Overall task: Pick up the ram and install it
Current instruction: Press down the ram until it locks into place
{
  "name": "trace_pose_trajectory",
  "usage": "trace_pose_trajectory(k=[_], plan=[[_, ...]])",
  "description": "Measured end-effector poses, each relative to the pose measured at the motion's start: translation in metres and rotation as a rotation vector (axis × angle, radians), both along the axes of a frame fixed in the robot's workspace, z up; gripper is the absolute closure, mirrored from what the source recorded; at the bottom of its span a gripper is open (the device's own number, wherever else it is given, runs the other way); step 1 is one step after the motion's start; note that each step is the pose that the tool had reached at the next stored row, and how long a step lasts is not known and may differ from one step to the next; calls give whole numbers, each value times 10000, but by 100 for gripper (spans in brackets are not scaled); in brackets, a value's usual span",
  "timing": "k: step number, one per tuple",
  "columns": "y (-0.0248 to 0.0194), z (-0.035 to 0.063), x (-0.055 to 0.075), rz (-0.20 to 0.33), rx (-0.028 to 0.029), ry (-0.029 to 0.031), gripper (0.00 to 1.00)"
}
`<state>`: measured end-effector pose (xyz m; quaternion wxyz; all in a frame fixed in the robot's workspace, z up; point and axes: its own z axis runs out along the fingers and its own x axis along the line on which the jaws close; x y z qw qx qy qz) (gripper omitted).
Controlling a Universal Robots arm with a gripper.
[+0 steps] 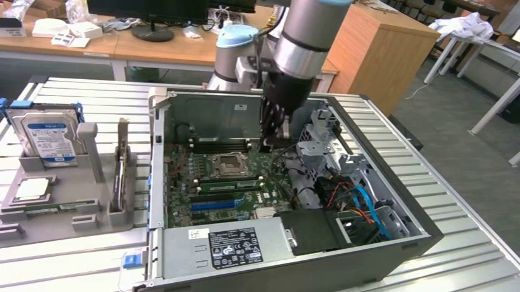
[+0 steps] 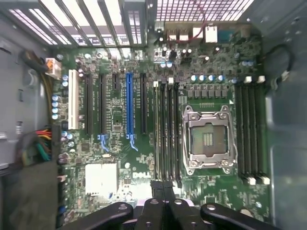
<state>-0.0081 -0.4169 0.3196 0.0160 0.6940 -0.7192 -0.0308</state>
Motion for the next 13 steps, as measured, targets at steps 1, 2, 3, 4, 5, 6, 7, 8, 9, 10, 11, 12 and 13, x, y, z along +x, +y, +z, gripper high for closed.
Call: trace_pose_trajectory(k=[1,2,3,4,5,6,7,8,9,10,11,12,13], plan=[[0,45,0,0,-2,0,89],[0,90,0,1,-3,0,89],[1,137,0,2,-6,0,89],[2,144,0,8,-6,-1,89],[2,145,0,7,-7,0,89],[2,145,0,7,-7,0,89],[2,144,0,7,-7,0,89],[2,145,0,7,-7,0,89],[2,145,0,7,-7,0,89],[2,145,0,7,-7,0,89],[2,145,0,7,-7,0,89],[2,145,0,7,-7,0,89],[2,145,0,7,-7,0,89]])
